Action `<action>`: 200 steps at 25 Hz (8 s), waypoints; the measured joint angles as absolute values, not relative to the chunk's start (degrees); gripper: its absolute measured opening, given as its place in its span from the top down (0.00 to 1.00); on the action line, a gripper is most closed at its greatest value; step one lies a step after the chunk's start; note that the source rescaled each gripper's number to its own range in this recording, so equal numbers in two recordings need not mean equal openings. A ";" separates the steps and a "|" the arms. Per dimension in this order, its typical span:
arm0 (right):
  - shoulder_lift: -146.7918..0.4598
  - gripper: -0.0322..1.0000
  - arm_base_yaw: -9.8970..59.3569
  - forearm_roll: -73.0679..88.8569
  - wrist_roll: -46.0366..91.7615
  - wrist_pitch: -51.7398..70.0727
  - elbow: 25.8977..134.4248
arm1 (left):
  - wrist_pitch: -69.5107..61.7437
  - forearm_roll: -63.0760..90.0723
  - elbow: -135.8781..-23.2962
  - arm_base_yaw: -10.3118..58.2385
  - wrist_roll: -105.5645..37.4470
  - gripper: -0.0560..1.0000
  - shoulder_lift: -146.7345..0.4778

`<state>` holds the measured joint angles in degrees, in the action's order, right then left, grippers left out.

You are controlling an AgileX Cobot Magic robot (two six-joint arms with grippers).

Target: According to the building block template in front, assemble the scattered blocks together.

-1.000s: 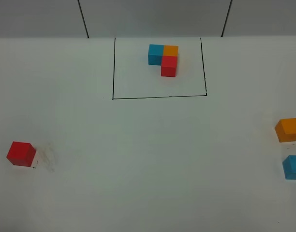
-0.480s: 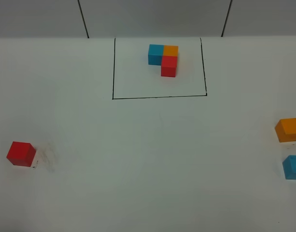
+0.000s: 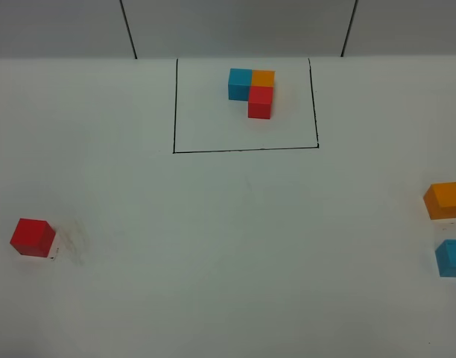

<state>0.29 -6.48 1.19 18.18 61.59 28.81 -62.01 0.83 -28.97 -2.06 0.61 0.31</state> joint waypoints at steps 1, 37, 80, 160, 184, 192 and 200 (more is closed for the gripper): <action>0.35 0.97 -6.48 1.19 18.18 61.59 28.81 | -62.01 0.83 -28.97 -2.06 0.61 0.95 0.31; 0.41 0.97 -6.48 1.19 18.18 61.59 28.81 | -62.02 -4.97 -28.97 -2.06 0.00 0.32 0.31; 0.41 0.97 -6.48 1.19 18.13 61.59 28.81 | -40.74 0.94 -36.05 -2.06 1.94 0.12 -58.79; 0.41 0.97 -6.48 1.19 18.19 61.59 28.81 | -28.65 0.00 -46.74 23.74 -9.99 0.45 -82.74; 0.41 0.97 -6.48 1.19 18.14 61.59 28.81 | -32.40 21.72 -46.74 28.08 -79.49 0.45 -82.74; 0.41 0.97 -6.48 1.19 18.14 61.59 28.81 | -26.96 24.50 -48.07 31.07 -76.69 0.45 -83.95; 0.41 0.97 -6.48 1.19 18.14 61.59 28.81 | -30.85 24.55 -58.51 34.80 -74.26 0.45 -93.69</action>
<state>0.41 -6.48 1.19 18.14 61.59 28.81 -30.85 24.55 -58.51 34.80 -74.26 -93.69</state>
